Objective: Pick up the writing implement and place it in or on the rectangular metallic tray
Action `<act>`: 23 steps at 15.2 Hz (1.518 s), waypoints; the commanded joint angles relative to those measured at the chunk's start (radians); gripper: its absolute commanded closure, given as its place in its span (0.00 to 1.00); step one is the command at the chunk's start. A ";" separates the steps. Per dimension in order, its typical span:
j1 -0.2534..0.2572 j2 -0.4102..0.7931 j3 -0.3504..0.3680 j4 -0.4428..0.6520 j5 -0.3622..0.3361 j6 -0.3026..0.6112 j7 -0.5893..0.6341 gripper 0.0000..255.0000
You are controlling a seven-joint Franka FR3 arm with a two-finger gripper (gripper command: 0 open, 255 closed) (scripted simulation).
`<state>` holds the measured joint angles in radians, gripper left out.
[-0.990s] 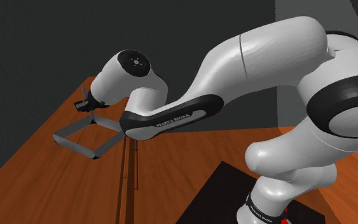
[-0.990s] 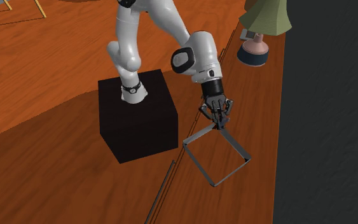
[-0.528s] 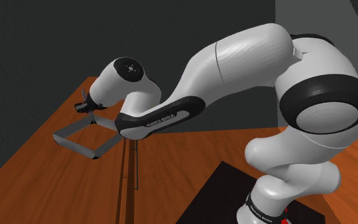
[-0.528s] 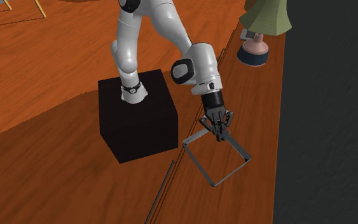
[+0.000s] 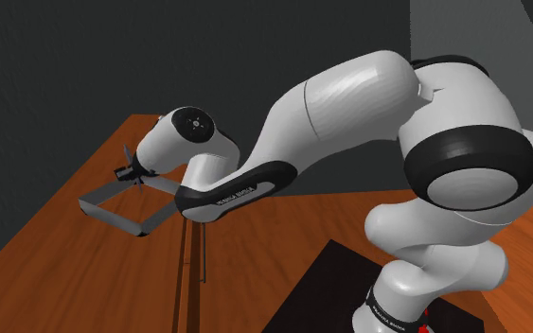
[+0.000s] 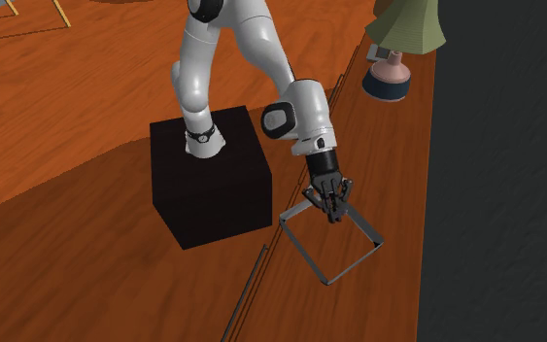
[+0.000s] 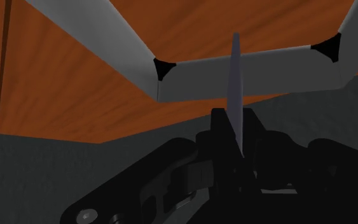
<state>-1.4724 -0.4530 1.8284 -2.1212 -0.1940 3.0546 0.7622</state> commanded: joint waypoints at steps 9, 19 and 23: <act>-0.004 -0.002 0.004 0.000 0.001 0.002 0.001 0.00; 0.336 0.031 -0.298 -0.089 -0.024 -0.056 0.016 0.00; 0.336 0.030 -0.298 -0.089 -0.024 -0.056 0.016 0.00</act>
